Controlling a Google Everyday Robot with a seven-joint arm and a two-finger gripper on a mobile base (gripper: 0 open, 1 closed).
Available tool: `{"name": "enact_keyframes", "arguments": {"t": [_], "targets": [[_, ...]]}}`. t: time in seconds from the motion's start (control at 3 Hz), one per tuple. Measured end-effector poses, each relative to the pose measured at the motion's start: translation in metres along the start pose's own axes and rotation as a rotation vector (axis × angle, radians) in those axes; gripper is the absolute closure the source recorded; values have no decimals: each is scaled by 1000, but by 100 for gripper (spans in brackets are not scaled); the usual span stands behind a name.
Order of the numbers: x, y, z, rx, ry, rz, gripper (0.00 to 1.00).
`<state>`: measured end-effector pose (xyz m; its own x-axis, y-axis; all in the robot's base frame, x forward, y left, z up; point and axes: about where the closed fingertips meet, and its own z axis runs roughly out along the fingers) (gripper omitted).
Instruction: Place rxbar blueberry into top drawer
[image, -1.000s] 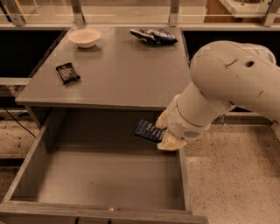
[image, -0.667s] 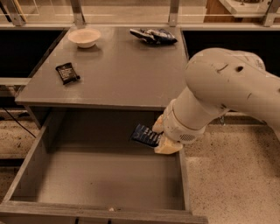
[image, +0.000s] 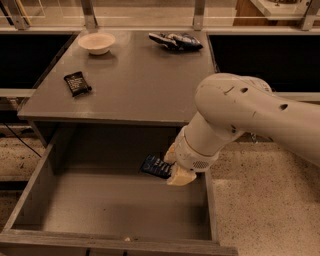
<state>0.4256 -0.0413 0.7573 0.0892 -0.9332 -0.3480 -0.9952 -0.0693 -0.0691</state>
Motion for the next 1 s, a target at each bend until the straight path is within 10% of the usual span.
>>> {"name": "enact_keyframes", "arguments": {"t": [1.0], "targets": [[0, 5, 42, -95, -42, 8, 100]]}}
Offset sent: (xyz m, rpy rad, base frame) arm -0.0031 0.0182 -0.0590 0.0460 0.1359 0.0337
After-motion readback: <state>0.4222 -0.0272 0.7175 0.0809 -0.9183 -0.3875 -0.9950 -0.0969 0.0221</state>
